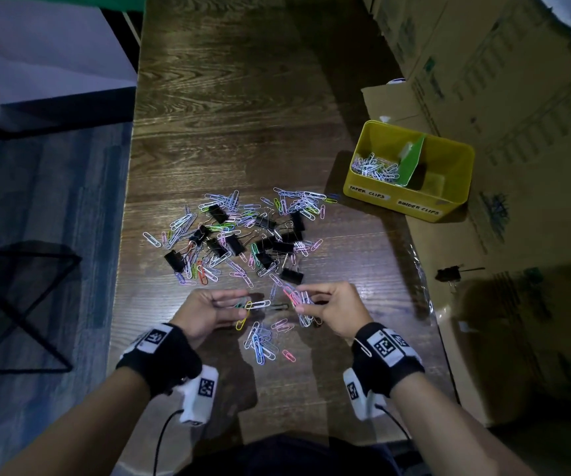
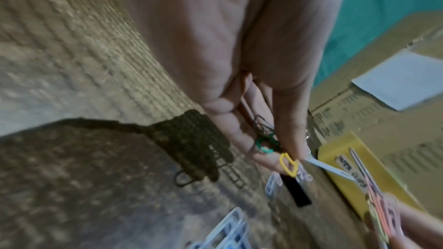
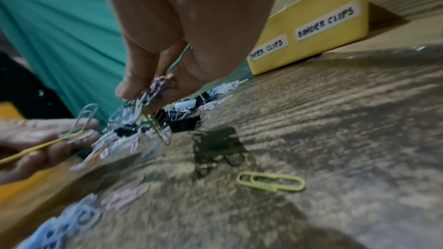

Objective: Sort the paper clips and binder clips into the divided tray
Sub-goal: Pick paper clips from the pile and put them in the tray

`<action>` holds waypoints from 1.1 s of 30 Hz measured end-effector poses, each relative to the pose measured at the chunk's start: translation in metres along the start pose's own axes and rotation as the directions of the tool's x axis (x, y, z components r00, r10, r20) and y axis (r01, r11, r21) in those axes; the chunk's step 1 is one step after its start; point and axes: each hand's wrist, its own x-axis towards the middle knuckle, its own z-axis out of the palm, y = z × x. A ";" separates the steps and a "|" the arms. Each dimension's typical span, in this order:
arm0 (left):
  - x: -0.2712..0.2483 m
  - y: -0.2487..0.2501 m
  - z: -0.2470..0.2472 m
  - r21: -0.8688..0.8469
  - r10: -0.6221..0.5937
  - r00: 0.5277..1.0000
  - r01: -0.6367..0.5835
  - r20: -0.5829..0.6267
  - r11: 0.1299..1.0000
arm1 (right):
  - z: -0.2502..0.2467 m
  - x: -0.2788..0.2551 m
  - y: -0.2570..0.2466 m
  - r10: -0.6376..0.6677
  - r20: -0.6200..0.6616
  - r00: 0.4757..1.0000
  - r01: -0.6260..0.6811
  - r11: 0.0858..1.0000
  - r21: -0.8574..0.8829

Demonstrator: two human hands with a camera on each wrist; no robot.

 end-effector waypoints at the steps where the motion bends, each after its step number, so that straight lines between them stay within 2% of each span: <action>1: 0.000 0.006 0.002 -0.032 -0.004 1.000 0.005 0.019 0.999 | -0.004 0.000 -0.001 -0.014 -0.018 1.000 0.015 0.999 0.046; 7: 0.007 0.070 0.039 -0.055 0.013 0.988 -0.004 0.154 0.998 | -0.038 -0.010 -0.018 -0.052 -0.131 0.990 0.085 0.962 0.261; 14: 0.050 0.169 0.122 -0.053 0.158 0.955 -0.150 0.249 0.987 | -0.096 -0.022 -0.060 -0.141 -0.260 0.955 0.239 0.886 0.397; 16: 0.070 0.191 0.150 -0.053 0.188 0.952 -0.180 0.242 0.982 | -0.112 -0.020 -0.070 -0.156 -0.294 0.943 0.275 0.863 0.424; 19: 0.105 0.212 0.189 0.002 0.213 0.962 -0.217 0.168 0.976 | -0.134 -0.011 -0.080 -0.182 -0.345 0.921 0.327 0.842 0.430; 22: 0.140 0.217 0.222 0.162 0.238 0.965 -0.253 0.109 0.954 | -0.153 0.001 -0.090 -0.180 -0.400 0.898 0.355 0.835 0.420; 24: 0.160 0.215 0.236 0.402 0.302 0.950 -0.307 0.079 0.862 | -0.163 0.010 -0.096 -0.173 -0.420 0.891 0.360 0.832 0.421; 26: 0.173 0.211 0.244 0.649 0.350 0.927 -0.350 0.136 0.675 | -0.174 0.023 -0.103 -0.166 -0.433 0.886 0.360 0.834 0.418; 29: 0.179 0.203 0.247 0.834 0.324 0.918 -0.357 0.229 0.421 | -0.190 0.052 -0.113 -0.098 -0.421 0.902 0.303 0.839 0.452; 31: 0.175 0.198 0.246 0.865 0.359 0.903 -0.364 0.237 0.345 | -0.199 0.073 -0.121 -0.055 -0.406 0.912 0.253 0.855 0.453; 33: 0.165 0.195 0.242 0.837 0.429 0.867 -0.419 0.255 0.351 | -0.206 0.095 -0.126 -0.032 -0.423 0.906 0.211 0.898 0.385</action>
